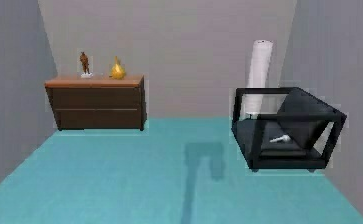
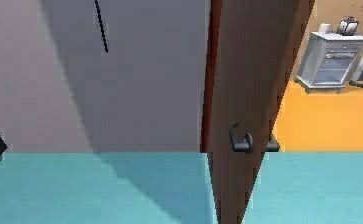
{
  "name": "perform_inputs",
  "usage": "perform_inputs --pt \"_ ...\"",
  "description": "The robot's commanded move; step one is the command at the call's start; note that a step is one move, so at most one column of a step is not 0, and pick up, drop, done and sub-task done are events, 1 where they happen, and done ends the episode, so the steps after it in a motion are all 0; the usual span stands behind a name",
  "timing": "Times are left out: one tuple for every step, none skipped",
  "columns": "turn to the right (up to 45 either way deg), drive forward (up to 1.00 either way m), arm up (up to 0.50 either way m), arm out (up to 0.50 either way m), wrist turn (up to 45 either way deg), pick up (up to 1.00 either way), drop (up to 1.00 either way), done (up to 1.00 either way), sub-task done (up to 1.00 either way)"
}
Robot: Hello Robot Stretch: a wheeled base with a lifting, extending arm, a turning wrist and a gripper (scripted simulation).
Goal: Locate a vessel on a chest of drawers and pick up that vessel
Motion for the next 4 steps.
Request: perform_inputs --pt "0.0 1.0 0.0 0.0 0.0 0.0 0.0 0.0 0.0" --pt "0.0 0.9 0.0 0.0 0.0 0.0 0.0 0.0 0.0" --pt "-3.0 0.0 0.0 0.0 0.0 0.0 0.0 0.0 0.0" --pt "0.0 0.25 0.0 0.0 0.0 0.0 0.0 0.0 0.0"
